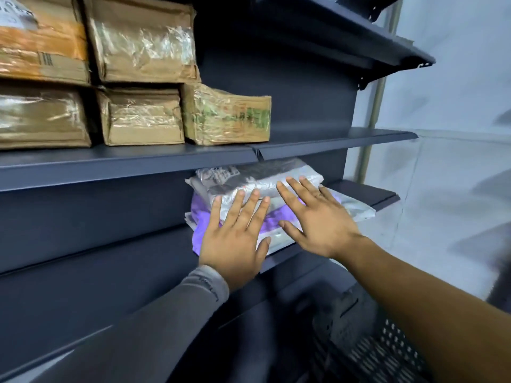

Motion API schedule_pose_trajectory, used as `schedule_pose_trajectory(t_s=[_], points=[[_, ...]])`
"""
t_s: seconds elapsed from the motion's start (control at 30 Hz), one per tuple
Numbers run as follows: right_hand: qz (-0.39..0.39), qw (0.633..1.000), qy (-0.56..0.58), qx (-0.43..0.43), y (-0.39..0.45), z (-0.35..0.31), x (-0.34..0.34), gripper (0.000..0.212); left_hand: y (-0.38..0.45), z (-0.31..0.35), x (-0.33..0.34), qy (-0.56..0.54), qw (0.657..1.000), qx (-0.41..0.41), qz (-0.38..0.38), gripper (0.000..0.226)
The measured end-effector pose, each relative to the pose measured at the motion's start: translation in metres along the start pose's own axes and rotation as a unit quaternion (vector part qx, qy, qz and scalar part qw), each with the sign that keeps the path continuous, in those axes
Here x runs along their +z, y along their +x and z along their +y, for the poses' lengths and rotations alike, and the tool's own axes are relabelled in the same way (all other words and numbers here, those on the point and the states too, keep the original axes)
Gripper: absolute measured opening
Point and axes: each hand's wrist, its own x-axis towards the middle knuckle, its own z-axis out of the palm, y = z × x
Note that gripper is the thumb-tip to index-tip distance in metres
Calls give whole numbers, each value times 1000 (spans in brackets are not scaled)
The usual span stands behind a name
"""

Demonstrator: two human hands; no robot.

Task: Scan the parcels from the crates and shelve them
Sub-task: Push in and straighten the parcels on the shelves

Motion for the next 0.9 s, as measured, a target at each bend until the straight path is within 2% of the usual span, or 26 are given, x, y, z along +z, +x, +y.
schedule_pose_trajectory(t_s=[0.33,0.53,0.7,0.8,0.9], points=[[7,999,15,41,19,30,96,72,8,23,93,-15,998,-59,12,79],[50,997,-12,55,66,58,111,76,57,18,123,-23,990,-141,4,84],[52,996,-8,69,99,63,117,73,78,20,138,-54,975,-212,-46,85],[25,998,-4,58,101,57,129,69,70,28,147,-69,972,-213,-66,83],[15,997,-14,71,94,50,143,66,57,30,159,-53,978,-198,-41,78]])
